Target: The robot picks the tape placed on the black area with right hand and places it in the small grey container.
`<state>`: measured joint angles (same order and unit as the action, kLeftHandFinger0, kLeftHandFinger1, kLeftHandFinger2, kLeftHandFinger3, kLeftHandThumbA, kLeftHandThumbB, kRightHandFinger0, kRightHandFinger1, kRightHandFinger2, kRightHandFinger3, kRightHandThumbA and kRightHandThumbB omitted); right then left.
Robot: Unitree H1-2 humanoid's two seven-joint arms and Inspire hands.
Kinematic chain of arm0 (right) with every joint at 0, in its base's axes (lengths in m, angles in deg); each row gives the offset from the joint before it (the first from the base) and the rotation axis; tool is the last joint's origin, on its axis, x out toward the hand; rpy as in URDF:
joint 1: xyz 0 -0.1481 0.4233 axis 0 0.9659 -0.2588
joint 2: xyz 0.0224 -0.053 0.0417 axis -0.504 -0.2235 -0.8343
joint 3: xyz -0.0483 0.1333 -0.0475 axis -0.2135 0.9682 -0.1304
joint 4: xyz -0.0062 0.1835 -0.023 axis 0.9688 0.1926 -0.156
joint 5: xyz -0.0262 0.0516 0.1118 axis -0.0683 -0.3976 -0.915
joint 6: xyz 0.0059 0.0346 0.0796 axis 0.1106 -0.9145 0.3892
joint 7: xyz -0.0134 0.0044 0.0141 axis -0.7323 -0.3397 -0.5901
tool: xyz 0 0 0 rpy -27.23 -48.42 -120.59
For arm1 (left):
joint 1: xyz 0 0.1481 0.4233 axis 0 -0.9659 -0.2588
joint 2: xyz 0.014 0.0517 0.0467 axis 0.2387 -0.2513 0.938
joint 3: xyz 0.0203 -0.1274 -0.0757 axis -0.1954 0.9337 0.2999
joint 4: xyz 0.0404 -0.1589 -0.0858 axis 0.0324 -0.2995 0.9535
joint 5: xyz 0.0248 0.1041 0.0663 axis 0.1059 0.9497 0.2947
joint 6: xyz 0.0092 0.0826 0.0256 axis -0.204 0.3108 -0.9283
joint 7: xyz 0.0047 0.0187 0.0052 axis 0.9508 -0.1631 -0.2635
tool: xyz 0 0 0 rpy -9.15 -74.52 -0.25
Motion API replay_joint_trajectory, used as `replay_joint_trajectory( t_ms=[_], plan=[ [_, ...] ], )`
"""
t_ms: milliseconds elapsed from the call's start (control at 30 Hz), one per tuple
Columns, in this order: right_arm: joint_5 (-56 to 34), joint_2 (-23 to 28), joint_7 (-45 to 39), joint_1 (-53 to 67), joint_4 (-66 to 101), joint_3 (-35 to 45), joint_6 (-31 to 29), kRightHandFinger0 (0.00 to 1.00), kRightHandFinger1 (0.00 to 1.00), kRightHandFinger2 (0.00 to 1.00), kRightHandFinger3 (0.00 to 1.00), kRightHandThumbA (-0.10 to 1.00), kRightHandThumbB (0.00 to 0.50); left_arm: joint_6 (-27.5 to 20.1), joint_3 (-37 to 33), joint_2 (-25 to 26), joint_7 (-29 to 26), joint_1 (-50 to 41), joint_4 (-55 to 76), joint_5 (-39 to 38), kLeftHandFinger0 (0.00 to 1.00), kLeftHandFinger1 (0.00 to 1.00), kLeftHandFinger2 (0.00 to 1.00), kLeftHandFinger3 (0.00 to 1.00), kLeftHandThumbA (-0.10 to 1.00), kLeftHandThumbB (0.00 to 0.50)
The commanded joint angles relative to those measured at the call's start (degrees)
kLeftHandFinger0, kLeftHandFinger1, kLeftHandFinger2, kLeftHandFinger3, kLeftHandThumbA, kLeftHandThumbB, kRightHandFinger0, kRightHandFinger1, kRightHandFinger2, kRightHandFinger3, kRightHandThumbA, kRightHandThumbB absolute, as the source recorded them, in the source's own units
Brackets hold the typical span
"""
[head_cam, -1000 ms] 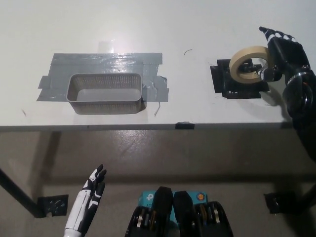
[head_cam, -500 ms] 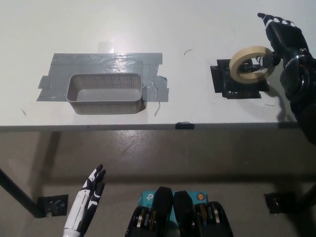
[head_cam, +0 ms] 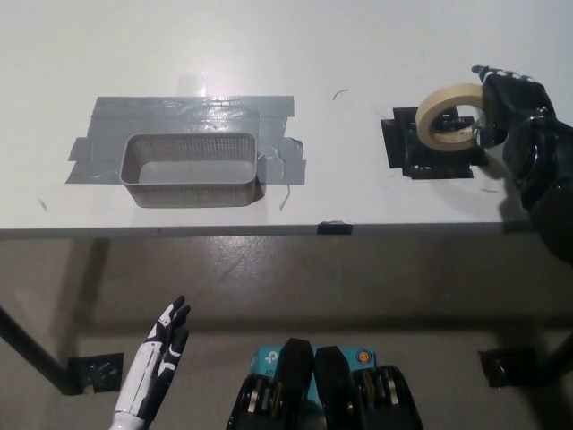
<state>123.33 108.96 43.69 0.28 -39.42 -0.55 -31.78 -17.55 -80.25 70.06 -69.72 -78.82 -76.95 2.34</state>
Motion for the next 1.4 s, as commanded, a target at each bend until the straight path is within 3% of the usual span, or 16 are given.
replay_joint_trajectory(
  t_ms=[0,100,133,200,233,267,300,367,500,633,833,900,1133,1167,1267,1367],
  plan=[
    [-1.47,-0.43,-2.48,-6.48,-3.86,-0.75,-3.37,1.00,1.00,1.00,1.00,0.56,0.500,-1.76,0.08,0.67,-0.58,0.92,2.36,-0.02,1.00,1.00,1.00,1.00,1.00,0.126],
    [-2.40,-0.91,3.42,-6.98,-6.47,0.32,-7.93,1.00,1.00,1.00,1.00,0.50,0.470,-1.86,-0.14,0.57,-0.65,0.84,2.43,0.32,1.00,1.00,1.00,1.00,1.00,0.128],
    [-3.29,-1.43,11.15,-6.85,-8.25,1.97,-11.98,1.00,1.00,1.00,1.00,0.36,0.420,-1.55,-0.20,0.49,-0.56,0.76,2.75,0.30,1.00,1.00,1.00,1.00,1.00,0.128],
    [-1.75,-2.42,28.79,-6.69,-11.36,2.40,-18.73,0.19,0.31,0.41,0.49,0.07,0.326,-1.29,-0.14,0.44,-0.27,0.96,2.95,-0.21,1.00,1.00,1.00,1.00,1.00,0.132],
    [-1.69,-2.70,33.19,-6.68,-11.78,2.66,-20.96,0.01,0.11,0.32,0.44,-0.09,0.241,-1.55,-0.10,0.51,-0.23,1.11,2.88,-0.33,1.00,1.00,1.00,1.00,1.00,0.132],
    [-2.32,-2.97,36.23,-6.90,-12.30,3.33,-23.87,0.00,0.08,0.37,0.45,-0.10,0.154,-1.53,0.01,0.43,-0.36,1.19,2.94,-0.38,1.00,1.00,1.00,1.00,1.00,0.126],
    [-3.27,-3.18,36.02,-7.28,-12.47,4.09,-24.64,0.00,0.26,0.66,0.71,-0.10,0.137,-1.45,0.07,0.50,-0.45,1.40,2.88,-0.20,1.00,1.00,1.00,1.00,1.00,0.126],
    [-4.36,-3.49,36.40,-7.46,-12.12,5.04,-26.07,0.03,0.42,0.81,0.87,-0.10,0.161,-1.68,0.16,0.58,-0.46,1.57,2.66,-0.32,1.00,1.00,1.00,1.00,1.00,0.125],
    [-7.86,-4.42,35.53,-7.90,-12.53,8.44,-27.09,0.03,0.39,0.67,0.69,0.04,0.153,-1.03,0.03,0.88,-0.10,1.80,3.33,-0.08,1.00,1.00,1.00,1.00,1.00,0.136],
    [-9.43,-4.76,36.15,-7.54,-12.64,10.99,-28.88,0.00,0.32,0.60,0.68,-0.01,0.151,-0.80,-0.10,0.95,0.16,2.05,3.63,-0.11,1.00,1.00,1.00,1.00,1.00,0.122],
    [-9.34,-4.93,36.09,-7.81,-12.35,12.06,-30.54,0.00,0.37,0.67,0.74,0.00,0.097,-0.52,0.01,1.43,0.46,2.50,4.02,-0.13,1.00,1.00,1.00,1.00,1.00,0.124],
    [-8.49,-5.22,36.17,-8.51,-11.21,11.65,-30.08,0.03,0.37,0.64,0.65,0.04,0.071,-0.87,0.02,1.52,0.51,2.46,3.65,-0.34,1.00,1.00,1.00,1.00,1.00,0.127],
    [-7.00,-7.64,36.40,-12.24,-9.36,10.10,-31.13,0.00,0.31,0.61,0.62,0.02,0.069,-0.78,0.09,1.60,0.00,2.27,3.17,0.06,1.00,1.00,1.00,1.00,1.00,0.135],
    [-6.42,-8.82,36.47,-13.21,-8.20,9.66,-29.57,0.00,0.29,0.60,0.60,0.02,0.115,-0.78,-0.04,1.57,0.19,2.09,3.16,-0.19,1.00,1.00,1.00,1.00,1.00,0.124],
    [-6.45,-8.96,36.81,-13.43,-8.37,9.43,-29.58,0.00,0.28,0.58,0.58,0.02,0.119,-0.75,-0.10,1.60,0.18,2.07,3.18,-0.25,1.00,1.00,1.00,1.00,1.00,0.123],
    [-6.03,-13.53,36.79,-15.61,-8.32,8.14,-28.61,0.00,0.33,0.65,0.63,-0.01,0.128,0.67,-0.08,1.19,0.40,1.68,4.00,-0.73,1.00,1.00,1.00,1.00,1.00,0.138]
  ],
)
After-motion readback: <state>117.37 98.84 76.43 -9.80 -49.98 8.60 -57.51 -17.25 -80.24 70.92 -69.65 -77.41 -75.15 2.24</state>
